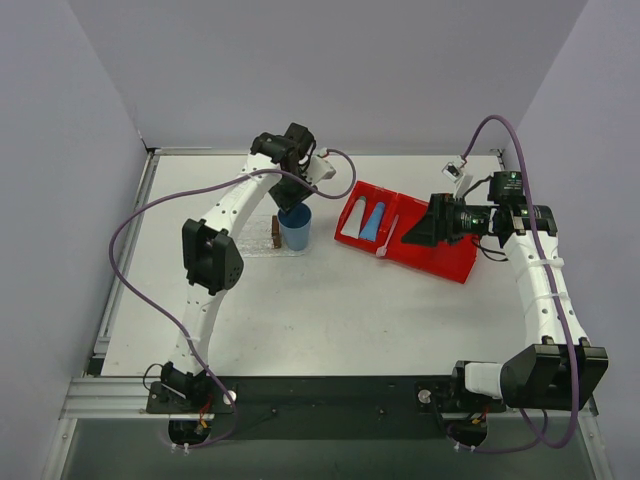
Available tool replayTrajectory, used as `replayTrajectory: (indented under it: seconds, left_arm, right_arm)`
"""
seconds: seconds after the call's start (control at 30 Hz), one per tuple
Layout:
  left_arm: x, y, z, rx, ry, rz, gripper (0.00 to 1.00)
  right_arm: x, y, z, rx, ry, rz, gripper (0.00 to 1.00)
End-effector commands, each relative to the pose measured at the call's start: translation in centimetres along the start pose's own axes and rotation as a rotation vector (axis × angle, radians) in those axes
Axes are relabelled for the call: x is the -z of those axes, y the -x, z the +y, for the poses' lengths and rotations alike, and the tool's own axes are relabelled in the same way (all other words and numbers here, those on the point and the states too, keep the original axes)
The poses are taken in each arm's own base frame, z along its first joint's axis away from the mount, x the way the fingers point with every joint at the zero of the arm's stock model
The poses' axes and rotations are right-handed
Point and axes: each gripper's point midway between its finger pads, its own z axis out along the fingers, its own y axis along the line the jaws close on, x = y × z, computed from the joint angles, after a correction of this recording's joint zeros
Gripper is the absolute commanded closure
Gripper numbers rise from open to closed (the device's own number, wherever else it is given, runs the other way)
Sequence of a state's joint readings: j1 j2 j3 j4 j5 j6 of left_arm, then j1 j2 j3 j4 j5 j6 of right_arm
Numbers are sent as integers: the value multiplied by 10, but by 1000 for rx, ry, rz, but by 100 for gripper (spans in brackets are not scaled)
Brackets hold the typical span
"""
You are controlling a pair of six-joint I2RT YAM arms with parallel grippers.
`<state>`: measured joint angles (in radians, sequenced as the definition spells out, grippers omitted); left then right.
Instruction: Prepare toiletry sets of a toothbrush and toothpaste on the tray
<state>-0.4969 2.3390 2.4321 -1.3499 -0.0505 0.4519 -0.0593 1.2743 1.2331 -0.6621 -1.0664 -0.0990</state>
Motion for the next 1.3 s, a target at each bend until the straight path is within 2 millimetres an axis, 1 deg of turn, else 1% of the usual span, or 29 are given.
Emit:
replayTrajectory:
  seconds: [0.0,0.13,0.23,0.33,0.4,0.43,0.5,0.53,0.6,0.63,0.7,0.73,0.8,0.83,0.87,0.9,0.93,0.97,1.0,1.03,1.07,1.1,1.13,1.2,1.23,1.27]
  left_arm:
    - [23,-35,-13,-13,-44,145,57]
    - [28,-32,-10,-17,-24,124,57]
    - [36,-28,-5,-14,-3,95,57]
    - [52,-23,-2,-11,19,46,56]
    - [59,-19,0,-9,31,18,56]
    - [67,-18,1,-7,40,-1,56]
    - [75,-14,2,-5,50,-31,56]
    - [84,-13,3,-4,58,-51,55]
    - [92,-10,4,-3,70,-81,55]
    - [101,-8,5,-2,77,-104,55]
    - [111,-4,3,2,74,-145,55]
    - [120,-2,3,7,78,-172,55]
    - [130,3,1,10,74,-220,55]
    - [141,6,1,16,81,-259,54]
    - [146,8,0,18,78,-282,54]
    - [147,10,-5,18,52,-300,53]
    - [157,15,-8,30,47,-344,52]
    - [160,17,-10,36,34,-363,52]
    - [160,20,-18,36,-1,-381,52]
    - [165,25,-22,47,-9,-412,51]
    - [164,27,-25,51,-21,-419,51]
    - [165,32,-32,60,-54,-439,51]
    - [165,38,-35,63,-63,-464,52]
    - [163,49,-42,91,-92,-495,52]
    - [161,57,-44,93,-101,-524,52]
    - [161,63,-51,90,-110,-537,52]
  right_arm:
    - [-2,-3,2,1,41,7,27]
    - [-3,-4,1,-1,38,10,27]
    - [-2,-4,-1,3,21,10,27]
    - [-1,-4,-4,14,-5,8,27]
    - [-1,-4,-7,18,-22,11,27]
    - [0,-4,-8,20,-30,10,27]
    - [0,-4,-10,21,-40,10,27]
    - [0,-4,-10,23,-43,11,27]
    - [0,-4,-12,23,-56,12,27]
    - [0,-4,-12,24,-59,12,27]
    - [1,-4,-14,25,-72,11,27]
    - [2,-4,-16,28,-90,12,27]
    - [3,-3,-18,34,-107,10,27]
    - [4,-2,-21,37,-129,10,27]
    - [4,-2,-22,36,-142,10,28]
    - [5,-2,-24,37,-158,10,28]
    - [5,-2,-25,42,-169,12,28]
    - [6,-1,-29,49,-206,13,28]
    - [6,-1,-32,46,-226,15,28]
    - [6,0,-32,52,-239,19,28]
    - [6,-1,-38,54,-279,25,29]
    - [7,0,-40,55,-295,26,29]
    - [7,-1,-41,67,-311,29,29]
    - [10,0,-49,73,-365,26,30]
    - [12,0,-51,81,-379,22,30]
    - [9,0,-48,100,-381,26,30]
